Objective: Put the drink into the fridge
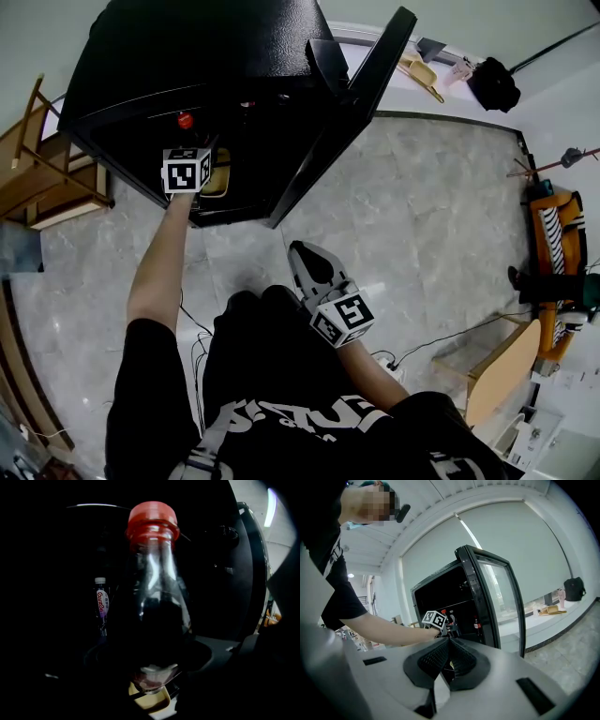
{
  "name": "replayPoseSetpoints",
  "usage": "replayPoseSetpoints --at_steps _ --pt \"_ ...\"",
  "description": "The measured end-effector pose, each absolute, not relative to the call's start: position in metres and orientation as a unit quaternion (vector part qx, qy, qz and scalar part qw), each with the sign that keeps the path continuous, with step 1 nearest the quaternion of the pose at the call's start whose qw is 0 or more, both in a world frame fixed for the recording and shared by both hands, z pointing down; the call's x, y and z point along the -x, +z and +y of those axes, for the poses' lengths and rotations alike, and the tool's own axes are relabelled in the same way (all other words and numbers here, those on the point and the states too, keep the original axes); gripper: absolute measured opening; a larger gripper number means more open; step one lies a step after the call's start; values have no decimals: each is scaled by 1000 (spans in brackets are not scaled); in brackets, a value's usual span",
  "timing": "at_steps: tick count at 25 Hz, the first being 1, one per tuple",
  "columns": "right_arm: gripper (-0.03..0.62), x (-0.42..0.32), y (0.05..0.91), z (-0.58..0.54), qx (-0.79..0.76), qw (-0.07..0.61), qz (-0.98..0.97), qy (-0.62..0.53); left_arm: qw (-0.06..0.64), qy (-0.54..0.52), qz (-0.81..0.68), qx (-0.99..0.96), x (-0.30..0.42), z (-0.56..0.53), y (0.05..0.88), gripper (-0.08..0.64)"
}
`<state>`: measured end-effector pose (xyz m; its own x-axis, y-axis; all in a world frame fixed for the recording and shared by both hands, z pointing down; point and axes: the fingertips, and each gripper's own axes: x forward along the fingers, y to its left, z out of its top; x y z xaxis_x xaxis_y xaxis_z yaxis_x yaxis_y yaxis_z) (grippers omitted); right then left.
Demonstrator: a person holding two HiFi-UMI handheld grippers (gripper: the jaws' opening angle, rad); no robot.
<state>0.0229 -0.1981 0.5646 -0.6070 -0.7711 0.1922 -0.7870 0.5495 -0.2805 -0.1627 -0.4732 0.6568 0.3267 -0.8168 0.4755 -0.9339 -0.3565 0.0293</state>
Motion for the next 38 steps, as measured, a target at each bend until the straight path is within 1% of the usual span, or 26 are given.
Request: replayPoseSetpoints --at_steps 12,24,31,38 --pt "25 -27 579 -206 -442 22 -878 181 149 216 -537 -802 154 -487 674 311" --pt "25 -26 589 -208 -437 26 -879 188 142 155 -567 -796 162 -493 677 313" --pt "25 -31 588 -203 -445 29 -873 198 105 135 -580 -796 158 -495 674 313" --pt "26 -39 592 -197 -454 37 -867 205 113 126 -590 -790 157 -495 677 313"
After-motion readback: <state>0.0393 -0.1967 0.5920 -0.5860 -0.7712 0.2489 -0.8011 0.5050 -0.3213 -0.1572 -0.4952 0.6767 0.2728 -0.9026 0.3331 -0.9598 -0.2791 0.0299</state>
